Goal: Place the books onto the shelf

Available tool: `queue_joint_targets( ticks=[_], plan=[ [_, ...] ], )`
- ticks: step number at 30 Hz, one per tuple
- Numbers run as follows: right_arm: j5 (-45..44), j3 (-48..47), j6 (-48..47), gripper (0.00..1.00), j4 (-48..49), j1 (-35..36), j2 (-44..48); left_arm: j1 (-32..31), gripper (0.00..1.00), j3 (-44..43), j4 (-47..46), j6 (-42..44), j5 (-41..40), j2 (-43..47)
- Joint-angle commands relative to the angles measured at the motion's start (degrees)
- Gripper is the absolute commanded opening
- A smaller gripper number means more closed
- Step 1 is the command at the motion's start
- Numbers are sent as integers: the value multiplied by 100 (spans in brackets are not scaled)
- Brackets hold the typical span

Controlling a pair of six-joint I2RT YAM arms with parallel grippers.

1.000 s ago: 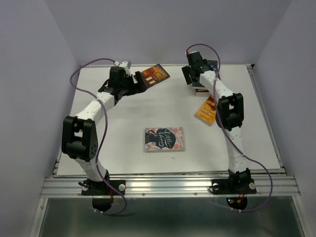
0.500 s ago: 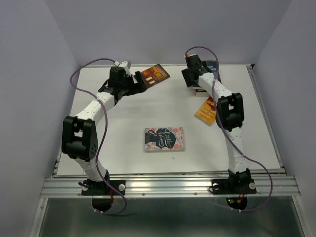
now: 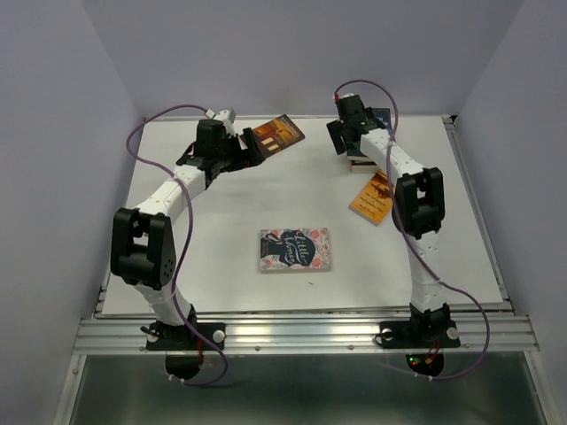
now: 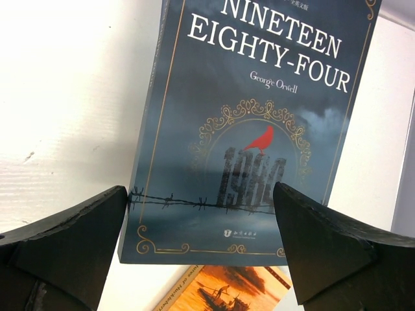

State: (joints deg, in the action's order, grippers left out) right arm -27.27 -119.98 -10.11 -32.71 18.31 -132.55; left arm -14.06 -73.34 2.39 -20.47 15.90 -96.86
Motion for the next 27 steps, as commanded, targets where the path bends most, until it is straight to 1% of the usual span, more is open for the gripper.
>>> queue_joint_targets(
  ticks=[1,12,19,27],
  plan=[
    [-103,80,0,100,133,-11,432,18,99,39,-195,-1,106,132],
    [11,230,26,100,133,-11,441,18,99,13,-195,17,115,106],
    [-244,361,18,100,142,-64,590,18,99,13,-195,43,97,123],
    [-341,449,-9,100,177,-64,704,18,99,-93,-195,113,115,36]
  ],
)
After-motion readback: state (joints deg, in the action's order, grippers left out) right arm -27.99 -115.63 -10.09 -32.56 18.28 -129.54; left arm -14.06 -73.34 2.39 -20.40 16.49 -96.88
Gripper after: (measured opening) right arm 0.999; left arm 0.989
